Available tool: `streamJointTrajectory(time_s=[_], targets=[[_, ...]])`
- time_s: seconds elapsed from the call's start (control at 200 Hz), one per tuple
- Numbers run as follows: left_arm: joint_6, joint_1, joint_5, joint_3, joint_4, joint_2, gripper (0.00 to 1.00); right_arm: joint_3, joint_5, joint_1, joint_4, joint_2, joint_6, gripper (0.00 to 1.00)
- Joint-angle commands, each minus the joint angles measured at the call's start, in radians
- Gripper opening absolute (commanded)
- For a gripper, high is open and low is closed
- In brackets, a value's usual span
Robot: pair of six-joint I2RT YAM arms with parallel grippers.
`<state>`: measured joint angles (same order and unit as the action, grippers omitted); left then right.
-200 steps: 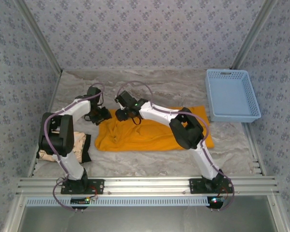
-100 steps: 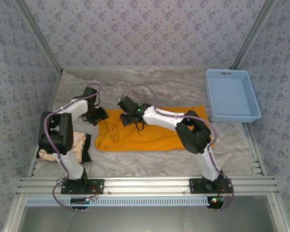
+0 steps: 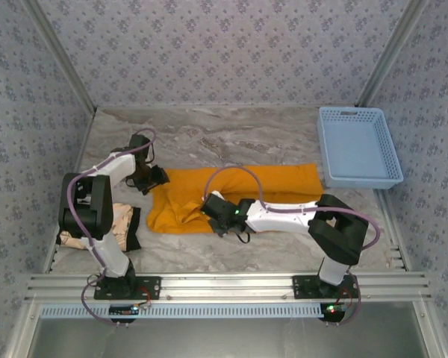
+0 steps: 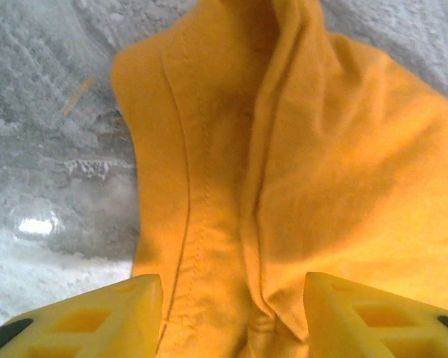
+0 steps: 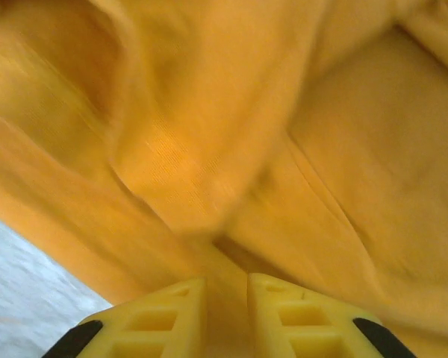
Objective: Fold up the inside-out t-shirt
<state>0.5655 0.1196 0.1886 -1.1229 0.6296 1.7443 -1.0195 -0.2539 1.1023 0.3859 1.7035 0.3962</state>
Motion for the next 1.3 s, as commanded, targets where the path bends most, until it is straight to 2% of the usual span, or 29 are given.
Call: streamJointTrajectory(time_s=[0.0, 0.035, 0.07, 0.145, 0.305, 0.43, 0.615, 0.835, 1.004, 1.294], targets=[[-0.013, -0.002, 0.061, 0.003, 0.042, -0.115, 0.55, 0.019, -0.070, -0.004, 0.031, -0.100, -0.034, 0.24], [-0.013, 0.000, 0.071, 0.013, 0.064, -0.138, 0.55, 0.030, -0.049, -0.005, 0.013, -0.122, -0.074, 0.27], [-0.012, 0.000, 0.077, 0.023, 0.086, -0.159, 0.56, 0.036, -0.024, -0.006, -0.005, -0.145, -0.116, 0.34], [-0.004, 0.010, 0.101, 0.052, 0.104, -0.211, 0.57, 0.013, 0.102, -0.017, -0.038, -0.169, -0.199, 0.44], [0.007, 0.068, 0.115, 0.109, 0.101, -0.269, 0.56, -0.119, 0.304, -0.016, -0.134, -0.075, -0.173, 0.50], [0.017, 0.086, 0.129, 0.131, 0.076, -0.254, 0.53, -0.269, 0.312, -0.025, -0.135, 0.062, -0.030, 0.57], [0.036, 0.092, 0.101, 0.143, 0.016, -0.209, 0.51, -0.315, 0.262, -0.050, -0.111, 0.170, 0.107, 0.63], [0.034, 0.098, 0.085, 0.148, -0.002, -0.152, 0.49, -0.292, 0.230, -0.013, -0.105, 0.183, 0.178, 0.69], [0.042, 0.099, 0.048, 0.175, -0.027, -0.149, 0.41, -0.286, 0.175, 0.008, -0.101, 0.160, 0.181, 0.70], [0.071, 0.098, 0.042, 0.199, -0.078, -0.123, 0.27, -0.233, 0.210, -0.007, -0.139, 0.161, 0.198, 0.70]])
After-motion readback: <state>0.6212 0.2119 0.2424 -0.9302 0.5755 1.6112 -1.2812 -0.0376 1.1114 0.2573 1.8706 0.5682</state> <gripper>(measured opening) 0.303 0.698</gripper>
